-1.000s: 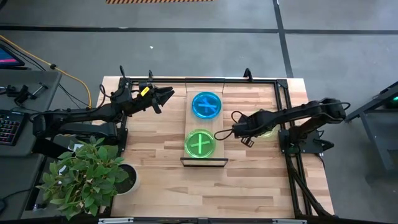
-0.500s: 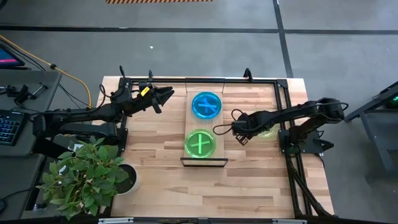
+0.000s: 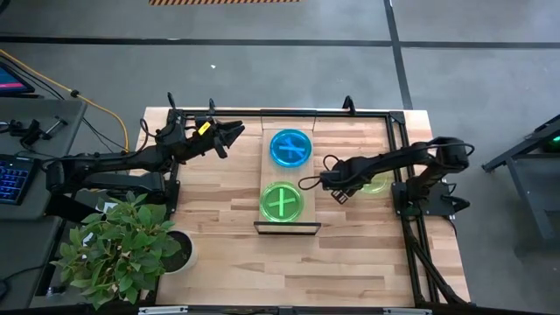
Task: Place and stack plates onto a shelf
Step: Stack the green plate on top of the green plate on the shelf
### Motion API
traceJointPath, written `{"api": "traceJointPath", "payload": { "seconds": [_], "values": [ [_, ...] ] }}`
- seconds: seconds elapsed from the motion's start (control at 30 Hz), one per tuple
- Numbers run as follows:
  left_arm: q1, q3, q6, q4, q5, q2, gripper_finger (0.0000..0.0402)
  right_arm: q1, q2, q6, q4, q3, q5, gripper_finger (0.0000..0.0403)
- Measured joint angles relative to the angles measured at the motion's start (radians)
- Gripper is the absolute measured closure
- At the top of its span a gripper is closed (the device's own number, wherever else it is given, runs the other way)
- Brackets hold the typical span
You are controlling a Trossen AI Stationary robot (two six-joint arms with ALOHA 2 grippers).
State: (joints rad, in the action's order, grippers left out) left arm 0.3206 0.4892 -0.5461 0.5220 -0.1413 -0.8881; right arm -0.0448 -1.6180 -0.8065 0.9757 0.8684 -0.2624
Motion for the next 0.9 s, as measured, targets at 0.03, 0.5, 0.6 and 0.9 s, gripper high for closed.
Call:
{"api": "traceJointPath", "payload": {
  "seconds": [0.03,0.5,0.6,0.9],
  "values": [
    [0.0,0.0,0.0,0.0,0.0,0.0,0.0245,0.0,-0.012,0.0,0.001,0.0,-0.007,0.0248],
    [0.0,0.0,0.0,0.0,-0.004,0.0,0.0245,-0.005,-0.146,0.065,0.055,0.008,-0.045,0.0318],
    [0.0,0.0,0.0,0.0,-0.004,0.0,0.0245,-0.006,-0.15,0.078,0.064,0.006,-0.056,0.0337],
    [0.0,0.0,0.016,0.0,-0.004,0.0,0.0245,-0.008,-0.155,0.133,0.115,-0.002,-0.071,0.0398]
  ]
}}
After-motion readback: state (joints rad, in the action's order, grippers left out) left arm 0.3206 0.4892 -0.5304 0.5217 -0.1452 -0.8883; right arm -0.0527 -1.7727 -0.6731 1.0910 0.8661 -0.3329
